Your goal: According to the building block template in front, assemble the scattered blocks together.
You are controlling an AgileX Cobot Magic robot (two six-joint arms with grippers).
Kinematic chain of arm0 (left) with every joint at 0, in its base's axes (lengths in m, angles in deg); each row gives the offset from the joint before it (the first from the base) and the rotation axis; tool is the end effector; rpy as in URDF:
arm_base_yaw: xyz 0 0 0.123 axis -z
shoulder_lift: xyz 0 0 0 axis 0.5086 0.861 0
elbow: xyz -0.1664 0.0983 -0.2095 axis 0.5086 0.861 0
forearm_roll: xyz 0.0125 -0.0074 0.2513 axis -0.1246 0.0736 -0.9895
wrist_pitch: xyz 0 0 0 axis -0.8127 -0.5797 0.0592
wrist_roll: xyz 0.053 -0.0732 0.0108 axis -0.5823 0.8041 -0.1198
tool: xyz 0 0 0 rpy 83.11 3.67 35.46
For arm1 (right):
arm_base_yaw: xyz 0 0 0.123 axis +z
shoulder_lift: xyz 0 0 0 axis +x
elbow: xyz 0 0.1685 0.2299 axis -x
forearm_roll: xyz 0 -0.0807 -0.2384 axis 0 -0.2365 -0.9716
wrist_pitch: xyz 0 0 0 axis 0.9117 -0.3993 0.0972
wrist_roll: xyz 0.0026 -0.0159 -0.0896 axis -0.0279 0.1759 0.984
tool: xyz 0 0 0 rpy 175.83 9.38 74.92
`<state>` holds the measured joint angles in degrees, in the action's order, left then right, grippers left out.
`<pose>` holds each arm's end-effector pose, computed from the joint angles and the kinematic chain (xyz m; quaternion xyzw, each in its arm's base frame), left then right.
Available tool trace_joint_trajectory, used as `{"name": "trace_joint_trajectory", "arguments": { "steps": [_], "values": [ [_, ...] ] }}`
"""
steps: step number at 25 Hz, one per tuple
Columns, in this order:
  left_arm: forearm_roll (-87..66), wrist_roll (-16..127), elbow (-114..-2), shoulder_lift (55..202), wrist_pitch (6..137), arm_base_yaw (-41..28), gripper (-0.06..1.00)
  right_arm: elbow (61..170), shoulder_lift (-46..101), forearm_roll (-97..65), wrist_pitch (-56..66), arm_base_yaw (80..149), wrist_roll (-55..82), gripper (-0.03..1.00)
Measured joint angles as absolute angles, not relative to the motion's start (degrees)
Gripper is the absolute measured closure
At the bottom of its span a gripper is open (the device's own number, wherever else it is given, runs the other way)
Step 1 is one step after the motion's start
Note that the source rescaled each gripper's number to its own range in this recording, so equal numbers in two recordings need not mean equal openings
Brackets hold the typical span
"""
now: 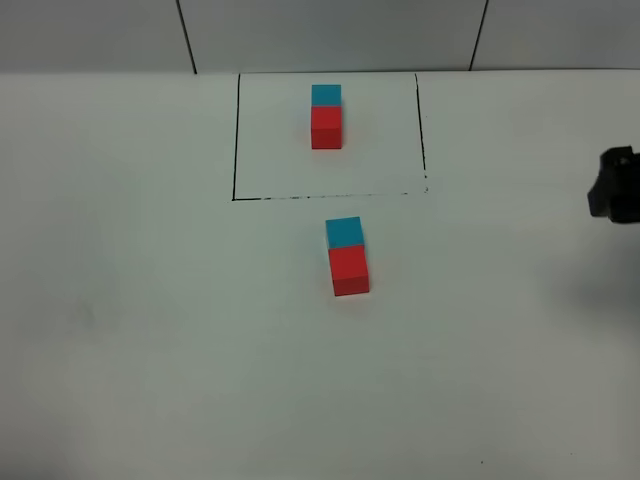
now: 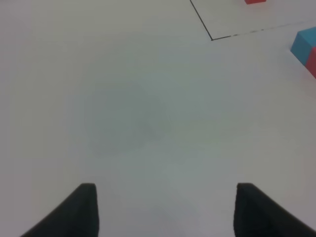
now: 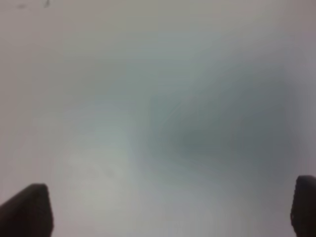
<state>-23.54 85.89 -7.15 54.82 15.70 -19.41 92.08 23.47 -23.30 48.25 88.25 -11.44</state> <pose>-0.0052 0.0002 0.2791 0.1107 0.8398 -0.0394 0.5300 0.2340 -0.0059 0.3104 0.0357 0.9649 0.0086 0.2600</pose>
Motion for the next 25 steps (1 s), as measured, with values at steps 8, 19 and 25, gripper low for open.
{"name": "trace_joint_trajectory", "arguments": {
  "steps": [8,19,25],
  "values": [
    [-23.5,85.9,-7.1,54.8,15.7,-19.4,0.64,77.6,-1.1,-23.2,49.3,88.2,-11.1,0.02],
    [-23.5,85.9,-7.1,54.8,15.7,-19.4,0.64,65.2,-28.7,-22.7,53.0,88.2,-11.1,0.02],
    [-23.5,85.9,-7.1,54.8,15.7,-19.4,0.64,64.8,-35.4,-21.3,53.4,89.6,-11.1,0.08]
  ]
}}
